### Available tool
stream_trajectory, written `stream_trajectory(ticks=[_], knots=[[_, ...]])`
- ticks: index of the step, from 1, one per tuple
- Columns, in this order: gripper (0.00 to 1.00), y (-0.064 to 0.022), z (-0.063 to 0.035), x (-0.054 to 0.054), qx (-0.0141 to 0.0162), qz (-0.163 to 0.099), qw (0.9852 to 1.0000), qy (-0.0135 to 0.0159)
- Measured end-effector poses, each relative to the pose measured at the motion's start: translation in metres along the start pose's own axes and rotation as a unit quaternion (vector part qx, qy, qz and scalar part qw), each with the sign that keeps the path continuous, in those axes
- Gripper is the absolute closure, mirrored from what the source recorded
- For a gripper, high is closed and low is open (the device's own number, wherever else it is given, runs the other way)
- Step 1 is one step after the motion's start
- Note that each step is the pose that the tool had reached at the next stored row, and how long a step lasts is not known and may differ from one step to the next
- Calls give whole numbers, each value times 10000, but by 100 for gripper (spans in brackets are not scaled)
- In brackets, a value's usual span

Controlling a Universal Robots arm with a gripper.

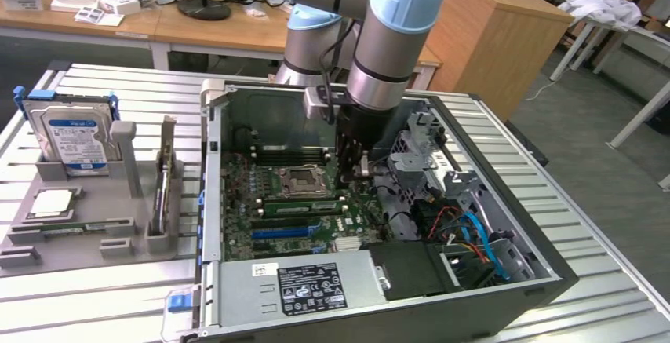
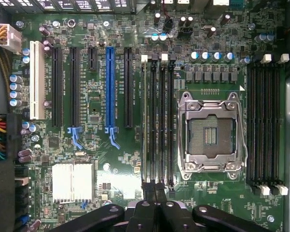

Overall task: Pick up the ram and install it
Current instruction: 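Press down the ram until it locks into place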

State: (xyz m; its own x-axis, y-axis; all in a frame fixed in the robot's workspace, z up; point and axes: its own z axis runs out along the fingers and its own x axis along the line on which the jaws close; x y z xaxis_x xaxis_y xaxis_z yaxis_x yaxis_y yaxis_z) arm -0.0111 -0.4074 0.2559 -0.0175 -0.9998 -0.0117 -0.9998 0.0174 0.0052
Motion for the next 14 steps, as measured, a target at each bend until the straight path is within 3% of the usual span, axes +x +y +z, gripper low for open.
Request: stream_trajectory(ticks=[14], knots=[[89,-1,15,38,0,0,10000,0]])
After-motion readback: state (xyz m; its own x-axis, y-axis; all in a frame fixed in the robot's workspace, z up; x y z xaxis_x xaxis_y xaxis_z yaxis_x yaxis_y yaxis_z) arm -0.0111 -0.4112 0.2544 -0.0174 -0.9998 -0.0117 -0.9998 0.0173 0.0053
